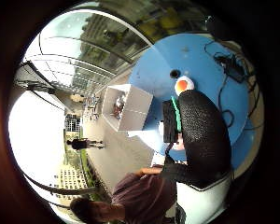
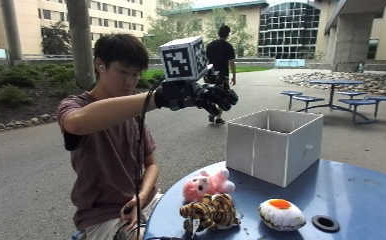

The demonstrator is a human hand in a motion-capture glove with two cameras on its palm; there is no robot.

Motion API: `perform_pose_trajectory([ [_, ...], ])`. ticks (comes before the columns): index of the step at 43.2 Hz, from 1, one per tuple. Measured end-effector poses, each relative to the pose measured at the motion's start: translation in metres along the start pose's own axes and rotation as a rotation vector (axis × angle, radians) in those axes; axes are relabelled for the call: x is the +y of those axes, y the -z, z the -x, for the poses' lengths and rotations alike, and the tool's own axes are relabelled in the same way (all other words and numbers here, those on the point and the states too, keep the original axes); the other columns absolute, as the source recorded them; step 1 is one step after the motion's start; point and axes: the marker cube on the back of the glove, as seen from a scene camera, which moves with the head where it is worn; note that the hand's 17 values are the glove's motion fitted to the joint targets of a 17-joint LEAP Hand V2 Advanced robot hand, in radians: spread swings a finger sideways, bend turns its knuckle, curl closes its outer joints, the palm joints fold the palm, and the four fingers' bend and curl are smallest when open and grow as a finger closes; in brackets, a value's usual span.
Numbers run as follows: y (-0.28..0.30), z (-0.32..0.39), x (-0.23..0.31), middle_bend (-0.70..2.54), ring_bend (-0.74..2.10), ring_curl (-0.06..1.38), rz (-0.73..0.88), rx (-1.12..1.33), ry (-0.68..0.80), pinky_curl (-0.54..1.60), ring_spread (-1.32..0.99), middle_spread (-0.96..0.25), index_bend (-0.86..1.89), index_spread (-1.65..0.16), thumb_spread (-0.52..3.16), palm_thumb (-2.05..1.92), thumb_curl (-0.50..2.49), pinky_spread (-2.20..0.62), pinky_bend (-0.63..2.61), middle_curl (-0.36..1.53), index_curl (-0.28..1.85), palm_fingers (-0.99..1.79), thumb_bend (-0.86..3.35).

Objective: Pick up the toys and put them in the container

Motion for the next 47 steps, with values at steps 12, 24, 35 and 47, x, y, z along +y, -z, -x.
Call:
perform_pose_trajectory([
  [12, -0.002, 0.024, -0.027, 0.15, 0.47, 0.14, 0.043, 0.095, 0.033, 0.24, -0.11, -0.1, 0.17, -0.16, 1.2, 0.07, 0.07, -0.05, 0.69, 0.06, 0.13, 0.19, 0.12],
  [24, -0.011, 0.05, -0.08, 0.18, 0.61, 0.2, 0.145, 0.125, 0.053, 0.31, -0.13, -0.11, 0.11, -0.19, 1.43, 0.01, 0.13, -0.06, 0.85, 0.11, 0.18, 0.06, 0.09],
  [35, -0.112, 0.043, -0.15, 0.18, 0.63, 0.22, 0.295, 0.277, -0.004, 0.36, -0.07, -0.09, 0.04, -0.2, 1.38, 0.0, 0.19, -0.02, 1.04, 0.17, 0.15, -0.15, 0.04],
  [47, -0.287, 0.019, -0.176, 0.1, 0.52, 0.21, 0.535, 0.244, 0.023, 0.41, 0.02, 0.02, 0.03, -0.22, 1.27, 0.04, 0.25, 0.03, 1.23, 0.17, 0.11, -0.31, 0.0],
])
